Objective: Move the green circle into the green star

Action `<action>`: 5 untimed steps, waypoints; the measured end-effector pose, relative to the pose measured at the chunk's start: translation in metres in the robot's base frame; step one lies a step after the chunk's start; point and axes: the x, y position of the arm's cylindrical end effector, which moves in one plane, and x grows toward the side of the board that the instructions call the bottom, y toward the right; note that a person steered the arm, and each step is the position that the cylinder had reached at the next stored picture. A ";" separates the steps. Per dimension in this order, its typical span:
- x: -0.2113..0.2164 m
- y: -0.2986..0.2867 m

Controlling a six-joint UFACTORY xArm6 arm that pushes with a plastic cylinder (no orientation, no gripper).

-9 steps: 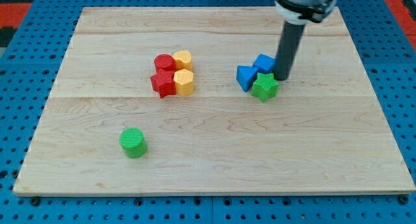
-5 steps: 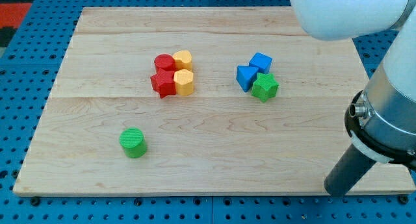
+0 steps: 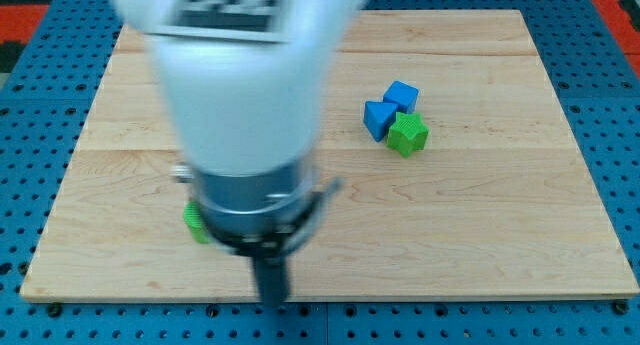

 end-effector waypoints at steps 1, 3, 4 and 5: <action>-0.012 -0.074; -0.033 -0.056; -0.033 -0.099; -0.057 -0.107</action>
